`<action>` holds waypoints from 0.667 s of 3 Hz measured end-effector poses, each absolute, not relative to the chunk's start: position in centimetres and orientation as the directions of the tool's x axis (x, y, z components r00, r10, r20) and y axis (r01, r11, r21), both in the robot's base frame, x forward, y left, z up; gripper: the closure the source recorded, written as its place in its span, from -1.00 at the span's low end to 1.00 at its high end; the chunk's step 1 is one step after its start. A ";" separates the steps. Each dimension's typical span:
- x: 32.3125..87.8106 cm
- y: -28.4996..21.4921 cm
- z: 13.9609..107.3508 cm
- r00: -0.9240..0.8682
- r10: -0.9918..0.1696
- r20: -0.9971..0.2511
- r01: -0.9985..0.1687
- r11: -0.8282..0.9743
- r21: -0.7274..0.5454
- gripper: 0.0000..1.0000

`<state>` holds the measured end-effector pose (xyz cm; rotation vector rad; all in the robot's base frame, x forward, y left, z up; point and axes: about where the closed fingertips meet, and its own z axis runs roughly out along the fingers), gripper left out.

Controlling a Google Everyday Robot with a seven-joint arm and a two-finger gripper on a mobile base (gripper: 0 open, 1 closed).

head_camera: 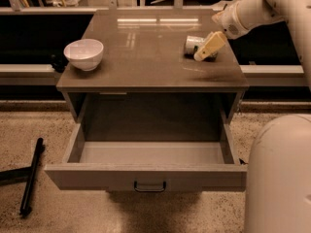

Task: Place 7up can into top drawer

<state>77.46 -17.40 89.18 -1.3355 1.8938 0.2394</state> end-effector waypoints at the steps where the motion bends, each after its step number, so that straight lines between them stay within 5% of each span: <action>1: 79.4 -16.4 88.8 -0.155 -0.687 -0.710 -0.851 0.458 -0.257 -0.71; 2: 80.5 -15.5 87.0 -0.202 -0.696 -0.689 -0.851 0.473 -0.228 -0.25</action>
Offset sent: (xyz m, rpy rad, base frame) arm 0.0507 0.0216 -0.0303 -0.0176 0.0943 -0.0882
